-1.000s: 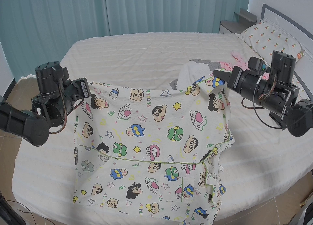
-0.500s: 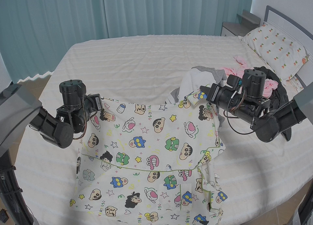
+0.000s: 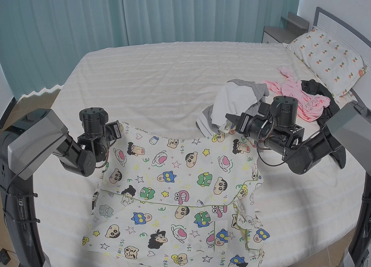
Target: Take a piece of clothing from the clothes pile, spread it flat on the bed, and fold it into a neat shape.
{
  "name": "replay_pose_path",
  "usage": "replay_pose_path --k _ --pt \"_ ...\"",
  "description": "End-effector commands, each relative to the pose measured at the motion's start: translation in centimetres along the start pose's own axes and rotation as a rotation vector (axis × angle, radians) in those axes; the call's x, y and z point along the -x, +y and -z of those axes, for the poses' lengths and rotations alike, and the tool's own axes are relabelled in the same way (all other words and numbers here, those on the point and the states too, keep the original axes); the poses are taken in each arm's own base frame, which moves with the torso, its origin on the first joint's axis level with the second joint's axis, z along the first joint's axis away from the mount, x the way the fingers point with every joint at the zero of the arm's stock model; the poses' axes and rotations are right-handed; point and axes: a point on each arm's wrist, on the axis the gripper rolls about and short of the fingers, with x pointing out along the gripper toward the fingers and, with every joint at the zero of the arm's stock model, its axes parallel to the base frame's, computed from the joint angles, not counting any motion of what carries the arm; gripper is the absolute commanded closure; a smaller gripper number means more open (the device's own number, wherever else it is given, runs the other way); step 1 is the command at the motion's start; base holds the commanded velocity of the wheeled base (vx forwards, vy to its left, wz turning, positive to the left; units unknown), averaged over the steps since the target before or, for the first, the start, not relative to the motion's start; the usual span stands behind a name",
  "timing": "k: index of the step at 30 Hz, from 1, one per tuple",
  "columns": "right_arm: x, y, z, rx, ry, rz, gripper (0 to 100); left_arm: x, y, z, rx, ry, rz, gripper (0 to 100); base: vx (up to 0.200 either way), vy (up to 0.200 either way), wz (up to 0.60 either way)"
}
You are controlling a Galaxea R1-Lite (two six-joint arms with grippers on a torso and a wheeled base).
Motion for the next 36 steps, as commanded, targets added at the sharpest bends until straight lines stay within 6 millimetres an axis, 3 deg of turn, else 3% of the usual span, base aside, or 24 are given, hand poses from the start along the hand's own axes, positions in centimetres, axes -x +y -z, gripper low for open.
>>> replay_pose_path --k 1,8,15,17,18,19,22,24,25,29,30,32,36 --pt "-0.4 -0.4 0.2 -0.003 0.002 0.002 0 -2.0 0.5 1.3 0.008 0.008 -0.023 0 0.0 0.0 0.0" --pt "-1.2 -0.7 -1.6 -0.013 -0.067 -0.003 0 -2.5 0.8 1.1 0.015 -0.008 -0.048 0 0.0 0.0 0.0" --pt "-0.1 -1.9 -2.7 -0.056 -0.082 0.038 0 -1.7 2.5 -0.6 0.064 -0.057 -0.103 0 0.0 0.0 0.0" --pt "2.8 -2.8 -2.5 -0.075 -0.034 0.069 0 1.1 4.4 -2.3 0.111 -0.044 -0.116 0 0.0 0.0 0.0" --pt "2.8 -2.8 -2.5 -0.075 -0.034 0.069 0 1.1 4.4 -2.3 0.111 -0.044 -0.116 0 0.0 0.0 0.0" --pt "5.2 -3.6 -2.3 -0.09 0.017 0.067 0 3.3 5.8 -2.7 0.12 -0.009 -0.086 0 0.0 0.0 0.0" --pt "7.7 -4.2 -1.8 -0.105 0.07 0.057 0 5.7 7.1 -3.1 0.161 0.025 -0.032 0 0.0 0.0 0.0" --pt "11.4 -5.2 -0.3 -0.142 0.181 0.026 0 10.1 8.6 -4.0 0.289 0.08 0.112 0 0.0 0.0 0.0" --pt "11.4 -5.2 -0.3 -0.142 0.181 0.026 0 10.1 8.6 -4.0 0.289 0.08 0.112 0 0.0 0.0 0.0" --pt "15.1 -6.7 2.5 -0.197 0.321 0.023 0 15.6 11.2 -2.9 0.385 0.189 0.221 0 0.0 0.0 0.0" --pt "15.1 -6.7 2.5 -0.197 0.321 0.023 0 15.6 11.2 -2.9 0.385 0.189 0.221 0 0.0 0.0 0.0" --pt "16.3 -7.1 4.2 -0.184 0.381 0.038 0 17.8 12.8 -0.7 0.402 0.295 0.246 0 0.0 0.0 0.0" --pt "17.5 -6.9 4.8 -0.166 0.37 0.027 0 17.4 14.0 0.4 0.418 0.364 0.254 0 0.0 0.0 0.0"
